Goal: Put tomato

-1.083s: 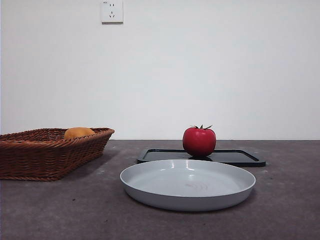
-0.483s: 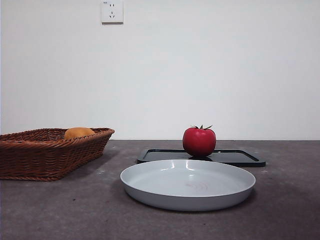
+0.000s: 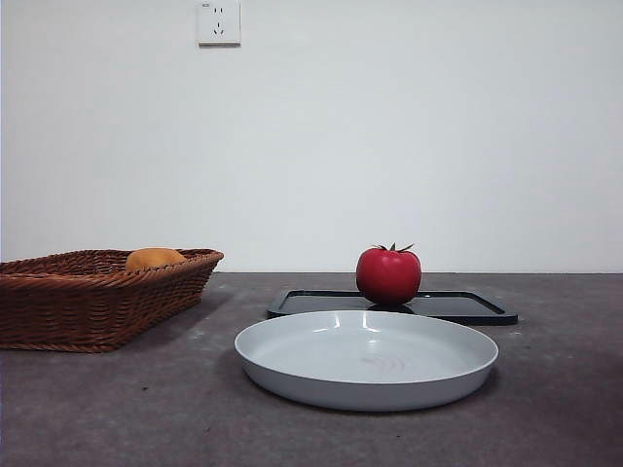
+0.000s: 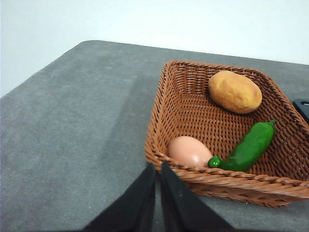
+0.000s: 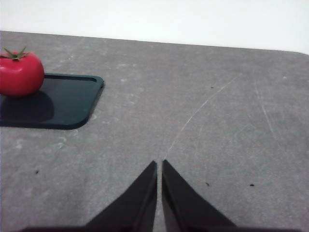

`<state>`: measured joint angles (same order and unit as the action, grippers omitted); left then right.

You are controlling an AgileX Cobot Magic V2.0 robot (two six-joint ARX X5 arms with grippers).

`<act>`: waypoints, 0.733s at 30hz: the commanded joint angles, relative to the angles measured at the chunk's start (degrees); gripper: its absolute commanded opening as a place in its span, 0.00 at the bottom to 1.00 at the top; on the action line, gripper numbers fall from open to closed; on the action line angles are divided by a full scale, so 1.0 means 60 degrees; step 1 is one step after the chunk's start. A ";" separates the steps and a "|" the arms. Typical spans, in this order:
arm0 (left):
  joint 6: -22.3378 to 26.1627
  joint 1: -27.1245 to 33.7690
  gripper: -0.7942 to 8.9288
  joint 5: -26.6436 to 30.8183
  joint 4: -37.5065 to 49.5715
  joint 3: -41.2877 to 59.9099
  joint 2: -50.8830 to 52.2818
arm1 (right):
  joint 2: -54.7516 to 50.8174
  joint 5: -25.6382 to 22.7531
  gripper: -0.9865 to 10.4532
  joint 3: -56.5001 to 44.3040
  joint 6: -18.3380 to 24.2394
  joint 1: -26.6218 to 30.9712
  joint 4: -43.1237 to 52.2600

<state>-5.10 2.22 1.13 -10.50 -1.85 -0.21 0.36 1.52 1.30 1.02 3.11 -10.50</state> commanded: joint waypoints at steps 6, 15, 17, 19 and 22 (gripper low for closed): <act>-0.0015 -0.0007 0.10 -0.0004 -0.0040 0.0193 -0.0004 | -0.0025 -0.0004 0.09 -0.0117 -0.0350 0.0025 0.0197; -0.0015 -0.0007 0.10 0.0000 -0.0040 0.0193 -0.0004 | -0.0025 0.0000 0.09 -0.0117 -0.0517 0.0011 0.0226; -0.0015 -0.0007 0.10 -0.0004 -0.0040 0.0193 -0.0004 | -0.0025 0.0000 0.09 -0.0117 -0.0590 0.0011 0.0226; -0.0015 -0.0007 0.10 0.0000 -0.0040 0.0193 -0.0004 | -0.0025 0.0000 0.09 -0.0117 -0.0586 0.0011 0.0248; -0.0011 -0.0007 0.10 0.0000 -0.0040 0.0193 -0.0004 | -0.0025 -0.0004 0.09 -0.0113 -0.0586 0.0011 0.0244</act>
<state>-5.10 2.22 1.10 -10.50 -1.85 -0.21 0.34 1.52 0.95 -1.74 3.11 -9.61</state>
